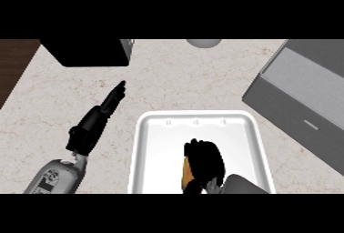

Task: Pick the pear from the tray and place it in the cardboard box

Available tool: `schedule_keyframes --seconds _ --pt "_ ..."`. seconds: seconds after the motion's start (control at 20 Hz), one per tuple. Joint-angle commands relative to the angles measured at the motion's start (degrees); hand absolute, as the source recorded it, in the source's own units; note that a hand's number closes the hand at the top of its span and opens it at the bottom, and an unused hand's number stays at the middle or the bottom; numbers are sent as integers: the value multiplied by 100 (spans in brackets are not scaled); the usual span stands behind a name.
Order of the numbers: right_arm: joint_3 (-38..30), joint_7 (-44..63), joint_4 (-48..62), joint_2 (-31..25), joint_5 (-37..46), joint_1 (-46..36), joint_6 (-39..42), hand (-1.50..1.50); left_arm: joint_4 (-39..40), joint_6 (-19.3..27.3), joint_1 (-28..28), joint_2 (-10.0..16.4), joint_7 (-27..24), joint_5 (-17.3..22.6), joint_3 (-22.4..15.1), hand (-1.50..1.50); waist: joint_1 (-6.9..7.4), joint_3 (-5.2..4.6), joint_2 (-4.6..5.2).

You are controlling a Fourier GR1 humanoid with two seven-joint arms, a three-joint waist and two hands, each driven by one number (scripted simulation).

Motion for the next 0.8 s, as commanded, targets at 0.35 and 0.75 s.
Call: schedule_keyframes --seconds 0.35,0.75 --pt "377 -3469 -2205 -2311 564 -364 -843 150 51 67 120 20 52 55 119 0 -323 75 -91" --pt "-457 -5421 -3160 -3938 -159 76 -1709 150 14 197 281 29 -11 60 237 0 -584 79 29"
